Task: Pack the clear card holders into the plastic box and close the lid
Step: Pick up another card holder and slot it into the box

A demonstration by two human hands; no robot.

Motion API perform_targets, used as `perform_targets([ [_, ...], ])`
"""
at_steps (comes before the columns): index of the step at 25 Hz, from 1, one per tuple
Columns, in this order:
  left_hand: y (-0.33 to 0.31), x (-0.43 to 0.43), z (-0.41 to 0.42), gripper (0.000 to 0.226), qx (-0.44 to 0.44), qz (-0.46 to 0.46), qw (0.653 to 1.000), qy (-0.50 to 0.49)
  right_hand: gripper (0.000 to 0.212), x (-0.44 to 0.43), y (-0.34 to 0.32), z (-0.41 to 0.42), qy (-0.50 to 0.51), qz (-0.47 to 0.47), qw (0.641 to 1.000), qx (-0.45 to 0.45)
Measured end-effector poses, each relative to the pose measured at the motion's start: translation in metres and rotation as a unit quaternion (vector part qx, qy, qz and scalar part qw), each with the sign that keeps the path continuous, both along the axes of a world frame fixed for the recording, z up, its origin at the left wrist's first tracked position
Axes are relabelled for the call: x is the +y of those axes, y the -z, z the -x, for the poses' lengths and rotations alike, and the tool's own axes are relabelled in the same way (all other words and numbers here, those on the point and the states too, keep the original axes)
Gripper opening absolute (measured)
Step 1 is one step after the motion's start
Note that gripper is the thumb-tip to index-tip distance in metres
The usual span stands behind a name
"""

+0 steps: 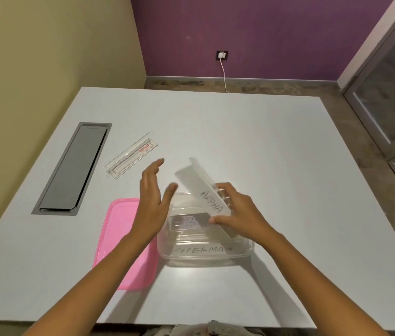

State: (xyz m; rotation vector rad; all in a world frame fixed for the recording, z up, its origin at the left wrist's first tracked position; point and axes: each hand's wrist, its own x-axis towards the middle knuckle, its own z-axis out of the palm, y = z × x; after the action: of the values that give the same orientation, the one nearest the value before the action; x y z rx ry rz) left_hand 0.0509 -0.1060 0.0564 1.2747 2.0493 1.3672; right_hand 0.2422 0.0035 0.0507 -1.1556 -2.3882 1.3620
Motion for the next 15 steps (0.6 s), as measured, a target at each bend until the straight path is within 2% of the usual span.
perform_targets([
  [1,0.002,-0.006,0.004,0.063,0.103,0.006,0.994,0.045,0.075,-0.003,0.002,-0.004,-0.051,-0.05,0.997,-0.035],
  [3,0.008,-0.015,0.006,0.074,0.296,0.039,0.946,0.129,0.076,-0.008,0.008,-0.009,-0.143,-0.125,0.976,-0.102],
  [5,0.016,-0.022,-0.001,0.072,0.405,0.087,0.893,0.178,0.074,-0.01,0.014,-0.011,-0.204,-0.167,0.953,-0.151],
  [7,0.028,-0.027,-0.011,0.062,0.441,0.116,0.868,0.197,0.073,-0.012,0.019,-0.009,-0.241,-0.187,0.936,-0.178],
  [12,0.047,-0.029,-0.024,0.046,0.463,0.128,0.843,0.241,0.073,-0.014,0.039,-0.002,-0.281,-0.181,0.918,-0.211],
  [15,0.053,-0.03,-0.027,0.041,0.413,0.202,0.853,0.249,0.07,-0.018,0.051,-0.002,-0.292,-0.172,0.913,-0.229],
])
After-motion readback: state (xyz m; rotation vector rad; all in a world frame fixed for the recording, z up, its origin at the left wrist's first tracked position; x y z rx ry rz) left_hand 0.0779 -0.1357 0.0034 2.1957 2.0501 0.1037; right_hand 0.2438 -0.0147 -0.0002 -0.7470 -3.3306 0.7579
